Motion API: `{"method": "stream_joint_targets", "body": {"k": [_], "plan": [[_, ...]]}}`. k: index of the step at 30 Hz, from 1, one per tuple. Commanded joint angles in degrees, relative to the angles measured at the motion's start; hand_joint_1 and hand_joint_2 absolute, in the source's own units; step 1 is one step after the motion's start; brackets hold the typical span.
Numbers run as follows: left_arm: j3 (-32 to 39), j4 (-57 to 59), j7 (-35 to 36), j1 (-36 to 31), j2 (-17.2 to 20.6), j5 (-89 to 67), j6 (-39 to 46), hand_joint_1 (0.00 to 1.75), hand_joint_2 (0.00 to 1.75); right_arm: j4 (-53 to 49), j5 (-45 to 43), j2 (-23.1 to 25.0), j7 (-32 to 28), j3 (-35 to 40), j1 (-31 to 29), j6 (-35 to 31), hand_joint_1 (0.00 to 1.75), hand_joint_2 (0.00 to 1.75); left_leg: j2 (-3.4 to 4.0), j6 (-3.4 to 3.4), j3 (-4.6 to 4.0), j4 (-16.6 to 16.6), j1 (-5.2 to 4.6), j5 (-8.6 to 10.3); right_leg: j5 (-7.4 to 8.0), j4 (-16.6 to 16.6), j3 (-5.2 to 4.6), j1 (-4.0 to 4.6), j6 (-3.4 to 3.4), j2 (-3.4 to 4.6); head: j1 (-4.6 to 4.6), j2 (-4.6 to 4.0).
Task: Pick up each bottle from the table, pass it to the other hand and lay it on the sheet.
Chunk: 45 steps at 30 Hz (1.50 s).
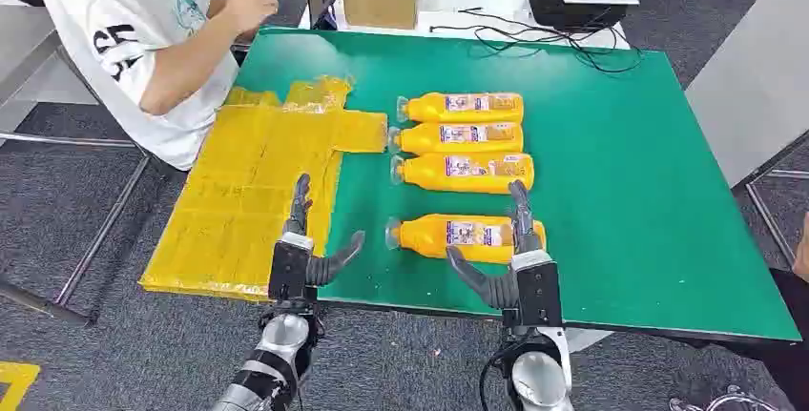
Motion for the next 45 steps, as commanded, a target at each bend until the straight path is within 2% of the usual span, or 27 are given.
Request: {"method": "stream_joint_targets", "body": {"k": [1, 5, 9, 14, 17, 25, 28, 31, 32, 36, 39, 42, 45], "plan": [[-0.7, 2.2, -0.1, -2.2, 0.3, -0.1, 0.6, 0.0, 1.75, 3.7, -0.2, -0.2, 0.2, -0.4, -2.5, 0.0, 0.0, 1.75, 0.06, -0.07, 0.36, 0.0, 0.04, -0.15, -0.13, 0.0, 0.34, 0.04, -0.1, 0.06, 0.02, 0.0], [-0.6, 1.6, -0.1, -1.8, 0.4, 0.2, 3.3, 0.0, 1.75, 4.5, 0.1, 0.0, 0.6, -0.4, -2.7, -0.1, 0.0, 1.75, 0.06, -0.06, 0.25, 0.0, 0.02, -0.11, -0.09, 0.0, 0.23, 0.03, -0.07, 0.06, 0.0, 0.0], [-0.7, 4.2, 0.0, -2.7, 0.9, -1.6, 5.6, 0.0, 1.75, 7.5, 3.7, -1.2, 3.6, -0.1, -4.0, -0.3, 0.0, 1.75, 0.06, -0.04, 0.19, -0.1, 0.02, -0.06, -0.03, -0.1, 0.18, 0.03, -0.05, 0.06, 0.02, 0.0], [0.3, 3.7, 0.1, -2.3, 1.2, -1.9, 4.1, 0.0, 1.75, 15.5, 14.1, -3.5, 10.0, 0.8, -7.6, -0.3, 0.0, 1.75, 0.11, -0.05, 0.31, -0.1, 0.03, -0.08, -0.04, -0.1, 0.29, 0.04, -0.06, 0.11, 0.02, 0.0], [0.4, 3.5, 0.3, -2.2, 1.1, -1.7, 3.7, 0.0, 1.75, 16.3, 14.8, -3.6, 10.5, 0.7, -8.0, -0.4, 0.0, 1.75, 0.16, -0.09, 0.56, 0.0, 0.07, -0.2, -0.14, -0.1, 0.53, 0.07, -0.11, 0.16, 0.02, 0.0], [0.6, 3.1, 0.9, -1.7, 1.1, -1.5, 0.7, 0.0, 1.75, 21.5, 21.5, -5.4, 15.3, 0.1, -12.2, 0.6, 0.0, 1.75, 0.1, -0.04, 0.26, -0.1, 0.02, -0.08, -0.03, -0.1, 0.24, 0.03, -0.05, 0.1, 0.0, 0.0], [0.6, 2.9, 1.0, -1.6, 1.0, -1.7, 0.5, 0.0, 1.75, 22.9, 24.9, -6.0, 16.9, 0.5, -13.4, 0.2, 0.0, 1.75, 0.16, -0.07, 0.49, -0.1, 0.03, -0.18, -0.12, -0.1, 0.47, 0.04, -0.09, 0.16, 0.0, 0.0], [0.6, 2.9, 1.0, -1.6, 1.0, -1.7, 0.5, 0.0, 1.75, 22.9, 24.9, -6.0, 16.9, 0.5, -13.4, 0.2, 0.0, 1.75, 0.06, -0.04, 0.19, 0.0, 0.02, -0.05, -0.02, -0.1, 0.19, 0.02, -0.04, 0.06, 0.0, 0.0], [0.6, 2.9, 1.0, -1.6, 1.0, -1.7, 0.5, 0.0, 1.75, 22.9, 24.9, -6.0, 16.9, 0.5, -13.4, 0.2, 0.0, 1.75, 0.11, -0.07, 0.43, 0.0, 0.03, -0.17, -0.13, 0.0, 0.41, 0.03, -0.09, 0.11, 0.0, 0.0], [0.8, 2.9, 1.5, -1.6, 1.0, -1.3, -0.6, 0.0, 1.75, 23.3, 28.0, -6.8, 18.8, 1.0, -14.0, 0.2, 0.0, 1.75, 0.12, -0.08, 0.45, 0.0, 0.03, -0.2, -0.15, 0.0, 0.43, 0.04, -0.1, 0.12, 0.0, 0.0], [0.9, 2.9, 1.9, -1.5, 1.0, -0.9, -1.6, 0.0, 1.75, 25.0, 30.7, -7.8, 20.8, 1.4, -15.3, 1.1, 0.0, 1.75, 0.07, -0.03, 0.18, 0.0, 0.02, -0.05, -0.02, -0.1, 0.19, 0.02, -0.04, 0.07, 0.0, 0.0], [1.0, 3.1, 2.2, -1.7, 1.1, -0.3, -3.2, 0.0, 1.75, 28.5, 32.9, -8.9, 22.3, 2.2, -17.5, 2.8, 0.0, 1.75, 0.14, -0.06, 0.42, 0.0, 0.03, -0.16, -0.1, 0.0, 0.4, 0.03, -0.08, 0.14, 0.0, 0.0], [1.1, 3.5, 2.4, -1.9, 1.1, 0.1, -4.2, 0.0, 1.75, 31.7, 33.7, -9.4, 22.9, 3.0, -19.2, 4.3, 0.0, 1.75, 0.09, -0.03, 0.18, 0.0, 0.01, -0.04, 0.0, -0.1, 0.18, 0.02, -0.04, 0.09, 0.0, 0.0]]}}
